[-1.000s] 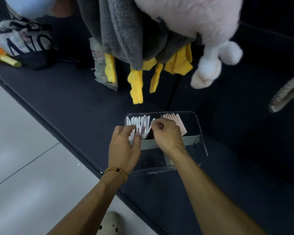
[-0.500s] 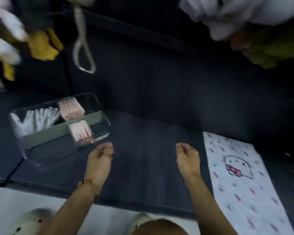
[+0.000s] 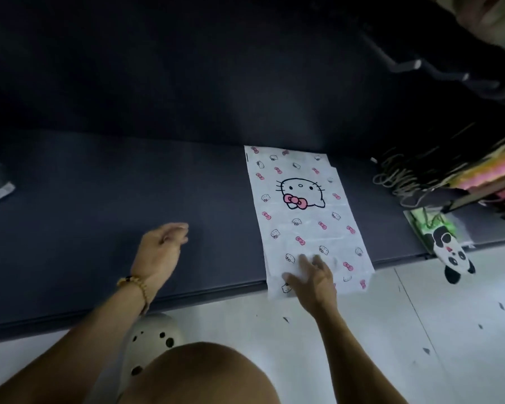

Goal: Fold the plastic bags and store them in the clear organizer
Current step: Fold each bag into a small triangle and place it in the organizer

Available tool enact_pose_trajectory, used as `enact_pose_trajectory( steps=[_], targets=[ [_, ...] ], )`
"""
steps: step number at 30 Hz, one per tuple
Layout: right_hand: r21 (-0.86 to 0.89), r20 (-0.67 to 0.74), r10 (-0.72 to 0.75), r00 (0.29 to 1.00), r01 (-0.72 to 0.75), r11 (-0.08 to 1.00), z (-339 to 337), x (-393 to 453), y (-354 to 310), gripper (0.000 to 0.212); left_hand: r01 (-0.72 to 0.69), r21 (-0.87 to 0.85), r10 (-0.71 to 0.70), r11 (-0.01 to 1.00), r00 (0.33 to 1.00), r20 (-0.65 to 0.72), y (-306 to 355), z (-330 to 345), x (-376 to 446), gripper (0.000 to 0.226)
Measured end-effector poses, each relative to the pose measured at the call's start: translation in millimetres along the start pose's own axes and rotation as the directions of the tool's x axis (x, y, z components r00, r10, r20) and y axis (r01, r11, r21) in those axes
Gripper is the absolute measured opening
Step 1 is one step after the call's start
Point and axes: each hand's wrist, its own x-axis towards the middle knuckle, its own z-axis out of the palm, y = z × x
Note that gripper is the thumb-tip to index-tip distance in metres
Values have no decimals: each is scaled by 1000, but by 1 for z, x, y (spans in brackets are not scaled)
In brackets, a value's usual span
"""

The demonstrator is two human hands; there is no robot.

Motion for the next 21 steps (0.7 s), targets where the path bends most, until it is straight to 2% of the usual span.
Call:
enact_pose_trajectory(
  steps=[3, 6, 8, 10, 12, 14, 15, 17, 19, 21],
  targets=[
    [-66, -122, 36, 992, -44, 997, 3, 1, -8, 25, 12, 40, -12, 999, 1000, -5, -1, 6, 2, 18],
    [-68, -161, -15, 987, 4, 998, 1, 4, -16, 28, 10, 58, -11, 998, 1000, 10, 0, 16, 2, 18],
    [14, -263, -147, 953, 156, 988, -4, 2, -29, 25, 1, 102, -5, 995, 999, 35, 0, 23, 1, 15],
    [81, -362, -305, 881, 356, 931, -6, -5, -51, 24, 10, 140, -22, 990, 996, 84, 0, 30, -1, 10],
    [83, -346, -464, 815, 520, 850, -5, -17, -78, 28, 73, 117, -92, 990, 981, 169, 3, 35, -4, 24],
    [41, -272, -600, 752, 632, 774, 5, -29, -102, 27, 149, 36, -153, 988, 959, 237, 8, 38, -6, 39],
    [20, -233, -650, 723, 672, 740, 12, -35, -113, 26, 154, 7, -151, 988, 963, 221, 9, 38, -7, 36],
    [5, -187, -706, 683, 719, 695, 25, -45, -130, 28, 92, 76, -95, 993, 995, 35, 10, 32, -3, 22],
    [-47, -143, -694, 705, 696, 717, 33, -51, -139, 45, 108, 151, -75, 983, 974, -213, 7, 14, 4, 19],
    [-220, -92, -651, 753, 623, 751, 37, -51, -140, 69, 146, 26, -131, 989, 943, -306, 5, -11, 11, 13]
  ],
)
